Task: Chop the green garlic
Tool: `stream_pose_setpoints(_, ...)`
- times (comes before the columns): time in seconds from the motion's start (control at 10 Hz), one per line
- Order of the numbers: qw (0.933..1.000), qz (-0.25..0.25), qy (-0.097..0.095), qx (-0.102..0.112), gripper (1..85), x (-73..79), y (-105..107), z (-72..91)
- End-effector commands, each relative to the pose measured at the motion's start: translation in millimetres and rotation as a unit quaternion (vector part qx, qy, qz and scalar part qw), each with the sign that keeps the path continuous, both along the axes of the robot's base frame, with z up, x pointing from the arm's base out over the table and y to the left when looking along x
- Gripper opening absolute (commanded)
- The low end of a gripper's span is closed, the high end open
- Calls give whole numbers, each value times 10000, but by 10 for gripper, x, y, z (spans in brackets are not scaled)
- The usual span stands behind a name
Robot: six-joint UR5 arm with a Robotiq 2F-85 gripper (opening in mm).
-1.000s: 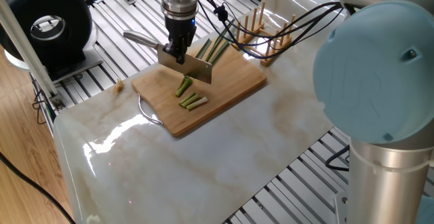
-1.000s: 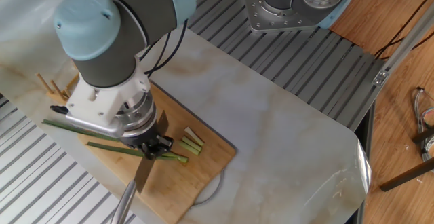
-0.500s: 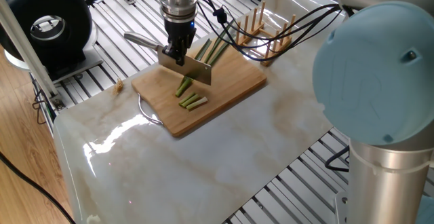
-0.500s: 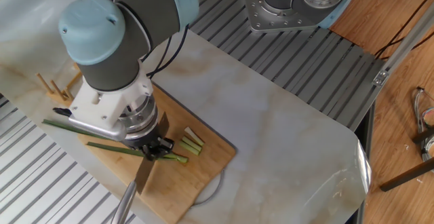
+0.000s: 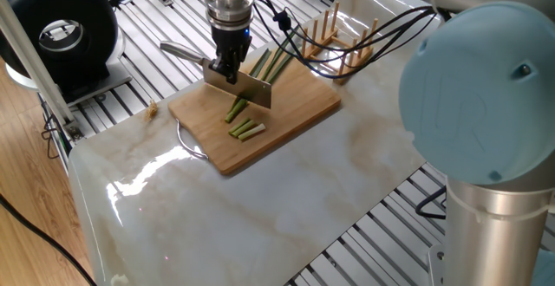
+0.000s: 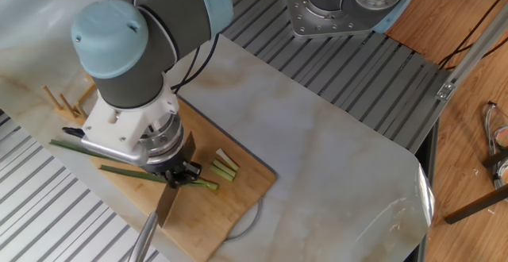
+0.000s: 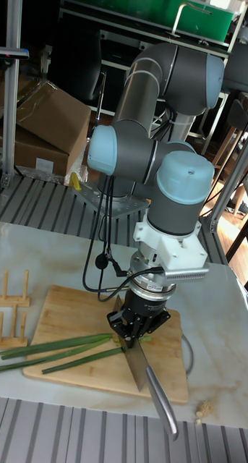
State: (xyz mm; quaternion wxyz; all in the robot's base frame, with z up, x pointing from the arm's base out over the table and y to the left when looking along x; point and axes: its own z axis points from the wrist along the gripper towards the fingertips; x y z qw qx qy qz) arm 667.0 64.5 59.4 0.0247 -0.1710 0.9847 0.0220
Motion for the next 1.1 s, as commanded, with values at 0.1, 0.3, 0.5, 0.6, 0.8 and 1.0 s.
stream_pose_setpoints(0.1,9999,-11,-38,119,13,21,51,-31)
stream_pose_setpoints(0.3,9999,3,-54,164,13,44,77,-5)
stream_pose_setpoints(0.5,9998,31,-102,193,13,82,90,46)
stream_pose_setpoints(0.6,9997,53,-111,230,13,89,93,98)
stream_pose_setpoints(0.8,9993,88,-138,335,13,121,113,98)
stream_pose_setpoints(1.0,9993,-10,-222,302,13,192,205,-8)
